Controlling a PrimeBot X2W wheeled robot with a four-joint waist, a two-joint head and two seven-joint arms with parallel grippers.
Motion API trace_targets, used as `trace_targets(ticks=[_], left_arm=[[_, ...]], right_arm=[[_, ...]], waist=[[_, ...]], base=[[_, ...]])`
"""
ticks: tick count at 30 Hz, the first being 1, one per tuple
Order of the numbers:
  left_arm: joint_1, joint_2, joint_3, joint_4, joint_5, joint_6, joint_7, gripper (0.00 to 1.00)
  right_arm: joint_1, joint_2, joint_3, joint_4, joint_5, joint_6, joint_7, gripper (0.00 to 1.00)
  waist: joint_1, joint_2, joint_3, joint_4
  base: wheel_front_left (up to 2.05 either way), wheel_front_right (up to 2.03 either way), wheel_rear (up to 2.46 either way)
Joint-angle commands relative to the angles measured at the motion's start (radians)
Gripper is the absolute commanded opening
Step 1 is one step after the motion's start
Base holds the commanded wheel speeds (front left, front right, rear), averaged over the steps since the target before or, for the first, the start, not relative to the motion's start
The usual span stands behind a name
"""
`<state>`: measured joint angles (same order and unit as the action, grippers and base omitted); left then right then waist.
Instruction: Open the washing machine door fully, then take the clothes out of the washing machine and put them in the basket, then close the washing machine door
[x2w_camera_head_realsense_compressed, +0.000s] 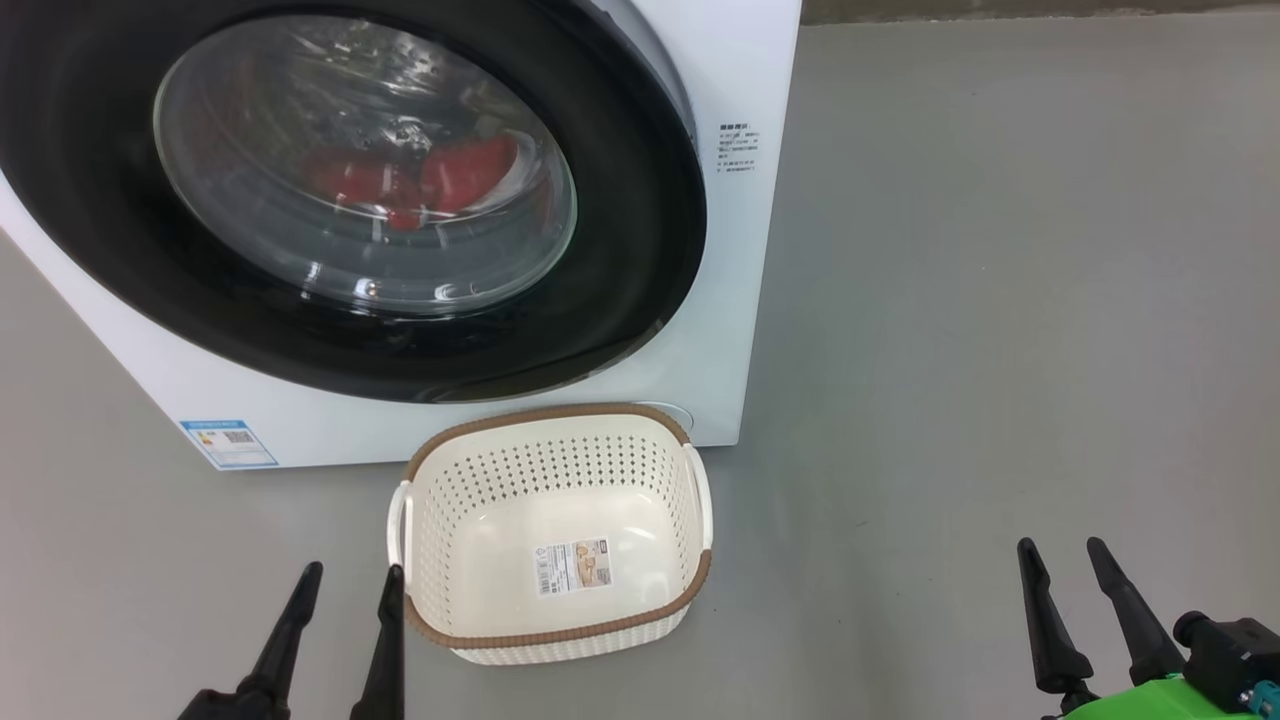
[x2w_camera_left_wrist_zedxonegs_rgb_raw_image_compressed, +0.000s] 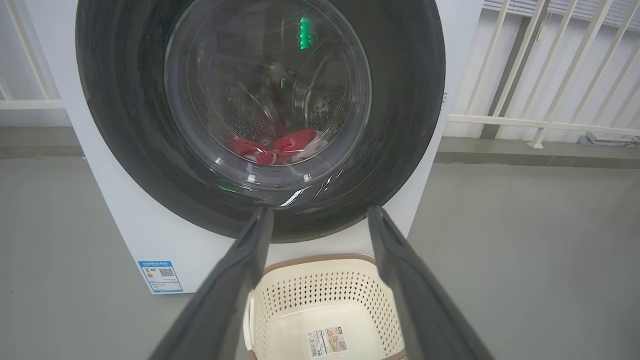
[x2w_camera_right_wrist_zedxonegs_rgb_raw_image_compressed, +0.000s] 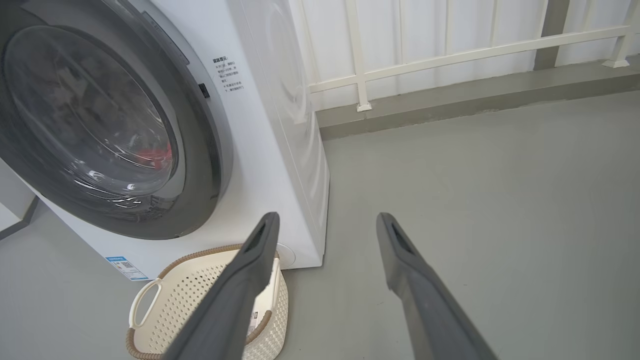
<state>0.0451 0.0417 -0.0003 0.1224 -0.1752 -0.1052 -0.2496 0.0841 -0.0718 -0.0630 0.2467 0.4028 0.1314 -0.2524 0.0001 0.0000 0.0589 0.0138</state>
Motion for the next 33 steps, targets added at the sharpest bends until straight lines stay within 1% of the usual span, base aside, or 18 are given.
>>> trace_targets(ticks=[1, 2, 3, 4, 5, 6, 7, 10, 12, 16, 19, 26, 29, 33], left_arm=[[-0.013, 0.009, 0.027, -0.021, 0.007, -0.002, -0.012, 1.0], [-0.014, 0.009, 0.027, -0.021, 0.008, -0.002, -0.012, 1.0], [-0.015, 0.009, 0.027, -0.02, 0.008, -0.002, -0.012, 1.0], [-0.015, 0.009, 0.026, -0.02, 0.008, -0.002, -0.012, 1.0], [-0.016, 0.009, 0.026, -0.02, 0.008, -0.002, -0.012, 1.0], [-0.016, 0.009, 0.026, -0.02, 0.008, -0.002, -0.012, 1.0], [-0.017, 0.009, 0.026, -0.019, 0.008, -0.003, -0.012, 1.0], [-0.02, 0.009, 0.024, -0.02, 0.005, -0.003, -0.012, 1.0], [-0.025, 0.009, 0.018, -0.021, 0.003, -0.003, -0.012, 1.0], [-0.04, 0.009, 0.001, -0.022, -0.003, -0.003, -0.012, 1.0], [-0.054, 0.009, -0.019, -0.023, -0.012, -0.001, -0.012, 1.0], [-0.111, 0.009, -0.082, -0.026, -0.052, 0.008, -0.012, 1.0], [-0.137, 0.009, -0.102, -0.022, -0.063, 0.009, -0.012, 1.0], [-0.17, 0.009, -0.12, -0.014, -0.075, 0.008, -0.012, 1.0]], right_arm=[[-0.016, -0.011, 0.01, -0.03, -0.018, -0.001, -0.009, 1.0], [-0.018, -0.01, 0.011, -0.032, -0.018, -0.001, -0.009, 1.0], [-0.02, -0.008, 0.013, -0.034, -0.017, -0.001, -0.009, 0.94], [-0.023, -0.006, 0.016, -0.037, -0.014, -0.001, -0.009, 0.51], [-0.026, -0.004, 0.019, -0.039, -0.01, -0.001, -0.009, 0.29], [-0.026, -0.004, 0.019, -0.039, -0.01, -0.001, -0.009, 0.29], [-0.031, -0.003, 0.024, -0.042, -0.005, -0.001, -0.009, 0.0], [-0.06, 0.004, 0.032, -0.053, 0.038, -0.001, -0.009, 0.0], [-0.092, 0.008, 0.043, -0.059, 0.087, -0.001, -0.009, 0.0], [-0.186, 0.015, 0.059, -0.068, 0.199, -0.001, -0.009, 0.0], [-0.273, 0.016, 0.082, -0.067, 0.252, -0.001, -0.009, 0.0], [-0.491, -0.014, 0.135, -0.033, 0.298, -0.001, -0.009, 0.0], [-0.574, -0.034, 0.16, -0.008, 0.352, -0.001, -0.009, 0.0], [-0.679, -0.077, 0.215, 0.029, 0.463, -0.001, -0.009, 0.0]], waist=[[0.0, 0.0, 0.002, 0.002], [0.0, 0.0, 0.003, 0.002], [0.0, 0.0, 0.004, 0.003], [0.0, 0.0, 0.005, 0.004], [0.0, 0.0, 0.006, 0.005], [0.0, 0.0, 0.006, 0.005], [0.0, 0.0, 0.007, 0.006], [0.0, 0.0, 0.012, 0.008], [0.0, 0.0, 0.019, 0.011], [0.0, 0.0, 0.039, 0.02], [0.0, 0.0, 0.059, 0.032], [0.0, 0.0, 0.132, 0.081], [0.0, 0.0, 0.169, 0.107], [0.0, 0.0, 0.219, 0.136]], base=[[0.0, 0.0, 0.0], [0.0, 0.0, 0.0], [0.0, 0.0, 0.0], [0.0, 0.0, 0.0], [0.0, 0.0, 0.0], [0.0, 0.0, 0.0], [0.0, 0.0, 0.0], [0.0, 0.0, 0.0], [0.0, 0.0, 0.0], [0.0, 0.0, 0.0], [0.0, 0.0, 0.0], [0.0, 0.0, 0.0], [0.0, 0.0, 0.0], [0.0, 0.0, 0.0]])
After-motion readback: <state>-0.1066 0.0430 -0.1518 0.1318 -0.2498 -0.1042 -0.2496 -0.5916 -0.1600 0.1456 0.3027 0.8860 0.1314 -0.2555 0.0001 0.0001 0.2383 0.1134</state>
